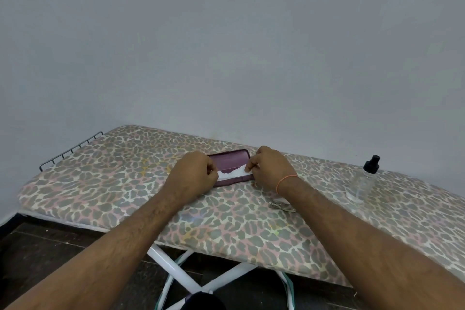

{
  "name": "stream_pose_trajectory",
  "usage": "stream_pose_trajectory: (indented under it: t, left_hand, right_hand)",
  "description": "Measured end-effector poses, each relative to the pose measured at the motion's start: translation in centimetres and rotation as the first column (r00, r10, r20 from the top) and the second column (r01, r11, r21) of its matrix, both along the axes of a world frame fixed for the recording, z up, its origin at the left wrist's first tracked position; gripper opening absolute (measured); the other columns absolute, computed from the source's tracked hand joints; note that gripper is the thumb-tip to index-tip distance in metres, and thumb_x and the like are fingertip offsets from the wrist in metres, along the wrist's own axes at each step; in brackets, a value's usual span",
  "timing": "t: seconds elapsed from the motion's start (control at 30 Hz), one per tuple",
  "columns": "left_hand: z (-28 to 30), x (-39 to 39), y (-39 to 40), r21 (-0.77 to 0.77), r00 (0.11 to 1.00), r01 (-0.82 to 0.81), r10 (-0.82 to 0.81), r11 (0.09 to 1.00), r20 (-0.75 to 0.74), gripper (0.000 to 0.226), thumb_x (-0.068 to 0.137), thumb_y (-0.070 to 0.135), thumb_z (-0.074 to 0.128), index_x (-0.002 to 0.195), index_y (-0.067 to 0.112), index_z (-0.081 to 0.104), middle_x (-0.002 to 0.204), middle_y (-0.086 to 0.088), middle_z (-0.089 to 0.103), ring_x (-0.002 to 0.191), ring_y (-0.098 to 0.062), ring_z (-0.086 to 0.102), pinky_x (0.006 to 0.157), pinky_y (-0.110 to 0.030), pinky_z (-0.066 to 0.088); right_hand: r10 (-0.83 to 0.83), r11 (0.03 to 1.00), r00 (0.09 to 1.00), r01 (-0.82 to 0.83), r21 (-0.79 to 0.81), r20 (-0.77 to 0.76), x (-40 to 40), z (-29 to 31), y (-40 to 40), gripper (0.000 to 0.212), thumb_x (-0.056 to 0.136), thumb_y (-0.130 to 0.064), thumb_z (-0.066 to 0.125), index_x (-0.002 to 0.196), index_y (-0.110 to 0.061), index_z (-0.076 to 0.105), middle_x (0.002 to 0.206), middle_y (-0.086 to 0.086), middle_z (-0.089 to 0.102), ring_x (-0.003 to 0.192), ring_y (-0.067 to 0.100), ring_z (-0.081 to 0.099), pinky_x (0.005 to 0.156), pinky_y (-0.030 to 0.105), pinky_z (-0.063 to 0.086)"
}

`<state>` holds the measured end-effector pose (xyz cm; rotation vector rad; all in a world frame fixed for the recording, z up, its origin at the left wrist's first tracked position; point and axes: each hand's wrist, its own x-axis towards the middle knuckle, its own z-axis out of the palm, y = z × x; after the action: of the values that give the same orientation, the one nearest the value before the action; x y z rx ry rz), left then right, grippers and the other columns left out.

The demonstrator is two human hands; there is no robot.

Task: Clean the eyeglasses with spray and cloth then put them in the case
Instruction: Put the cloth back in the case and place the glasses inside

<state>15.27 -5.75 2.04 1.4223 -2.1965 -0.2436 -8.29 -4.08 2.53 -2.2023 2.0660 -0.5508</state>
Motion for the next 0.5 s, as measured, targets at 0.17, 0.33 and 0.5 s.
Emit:
stream_pose_trajectory:
  t: [0.17, 0.33, 0.5]
  left_hand:
    - [-0.3, 0.0, -0.1, -0.083, 1.000, 0.005, -0.004, 0.997, 0.013, 0.049, 0.105, 0.048, 0.058, 0.078, 0.013, 0.079, 0.085, -0.008, 0.069, 0.071, -0.023, 0.067, 0.069, -0.040, 0.058]
    - [-0.1, 0.8, 0.3, -0.170, 0.964, 0.255, -0.236, 0.952, 0.120, 0.036, 0.105, 0.050, 0.059, 0.121, 0.024, 0.078, 0.121, 0.010, 0.063, 0.092, -0.009, 0.062, 0.080, -0.036, 0.058]
    - [-0.6, 1.2, 0.9, -0.160, 0.946, 0.246, -0.200, 0.956, 0.254, 0.036, 0.105, 0.053, 0.055, 0.121, 0.032, 0.079, 0.109, 0.012, 0.066, 0.093, -0.011, 0.064, 0.076, -0.038, 0.059]
  right_hand:
    - [0.010, 1.000, 0.998, -0.009, 0.019, -0.069, 0.1, 0.7, 0.4, 0.035, 0.098, -0.011, 0.051, 0.093, -0.022, 0.083, 0.113, 0.002, 0.057, 0.109, 0.028, 0.051, 0.092, 0.040, 0.050]
    - [0.059, 0.997, 0.995, -0.064, -0.052, -0.079, -0.3, 0.8, 0.5, 0.036, 0.100, -0.011, 0.046, 0.112, -0.018, 0.079, 0.121, 0.001, 0.066, 0.111, 0.029, 0.052, 0.095, 0.043, 0.049]
    - [0.146, 0.983, 0.975, -0.125, 0.131, -0.167, -0.7, 1.0, 1.2, 0.042, 0.101, -0.022, 0.044, 0.126, -0.030, 0.076, 0.126, -0.009, 0.073, 0.115, 0.020, 0.048, 0.099, 0.045, 0.050]
